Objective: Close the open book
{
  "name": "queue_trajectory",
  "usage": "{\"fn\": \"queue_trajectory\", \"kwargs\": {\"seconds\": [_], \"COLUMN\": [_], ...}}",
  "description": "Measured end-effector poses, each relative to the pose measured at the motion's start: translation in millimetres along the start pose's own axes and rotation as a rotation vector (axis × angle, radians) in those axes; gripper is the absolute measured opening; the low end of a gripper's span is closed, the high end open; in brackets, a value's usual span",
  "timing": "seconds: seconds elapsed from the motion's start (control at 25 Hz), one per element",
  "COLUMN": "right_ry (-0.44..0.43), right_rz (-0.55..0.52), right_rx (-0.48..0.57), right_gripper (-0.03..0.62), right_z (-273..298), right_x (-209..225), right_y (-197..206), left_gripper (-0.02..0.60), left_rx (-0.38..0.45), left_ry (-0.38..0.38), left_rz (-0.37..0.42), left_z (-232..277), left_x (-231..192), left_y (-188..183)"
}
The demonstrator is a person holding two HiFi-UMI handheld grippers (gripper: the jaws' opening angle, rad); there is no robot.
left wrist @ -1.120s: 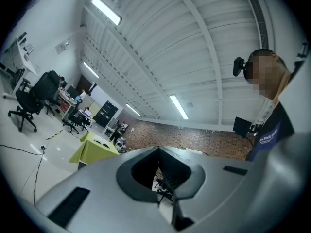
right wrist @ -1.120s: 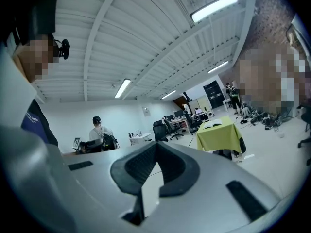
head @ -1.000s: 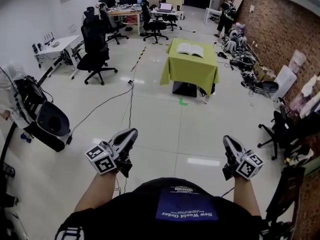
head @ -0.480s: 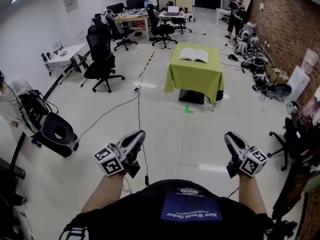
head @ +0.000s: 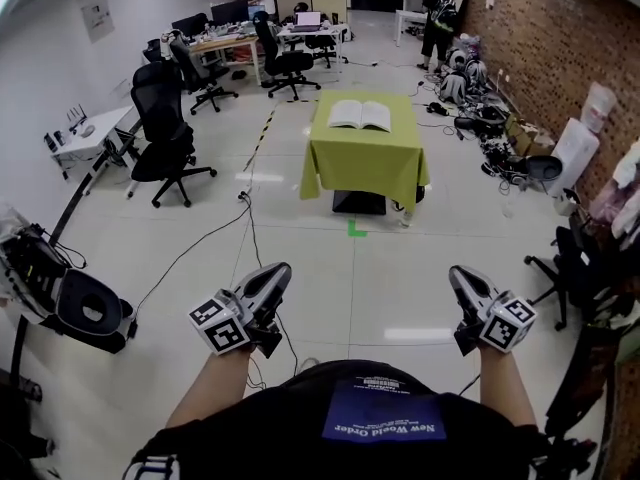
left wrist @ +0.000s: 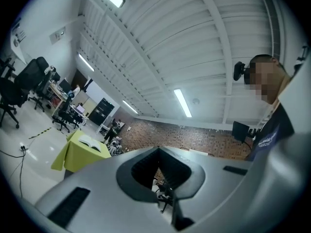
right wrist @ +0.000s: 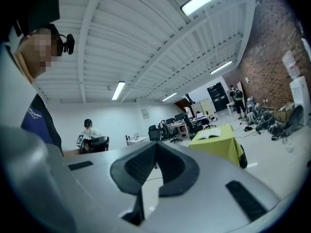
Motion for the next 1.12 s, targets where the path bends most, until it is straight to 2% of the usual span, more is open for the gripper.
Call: {"fn": "queue_trajectory", "kwargs": {"seconds": [0.16,0.32,0.56,0.72,0.88,1.12], "right_ry": [0.051,0.088,0.089,0.086,0.04,-0.081], "right_rz": [0.01,0.027,0.02,0.032,0.033,0.0], "right_rx": [0.058,0.089,0.072,0.056,0.05,0.019], "right_gripper": [-0.012,0.01,0.037,0.048,0.048,0.046], "right_z": [55,110,179,215,257,323], "right_x": [11,16,26,58,102,180], "right_y": [-24,-30,-35,-41,-50,-91], "left_gripper": [0.006,0.006,0.006,0.006,0.006,0.006], "left_rx": [-0.008,-0.027,-0.022,-0.037,-0.031,0.014], "left_ry": [0.038,0.065,0.082,0.063,0.021,-0.04], "left_rz": [0.001,0.016,-0.004,-0.02,-0.007,0.043], "left_z": [16,19,34,56,89,172], "left_x": [-66,-128,-192,-226,-257,-280], "left_y": [-35,-64,-86,-83,-82,-99]}}
Point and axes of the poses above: the fingertips, and each gripper's own axes: z forward along the fingers, x to its right, y out of its underside, the point moved 2 cm from there along -z, backward along the fingers, and after that the axes turned 5 degrees about y, right-handed, at the moved point
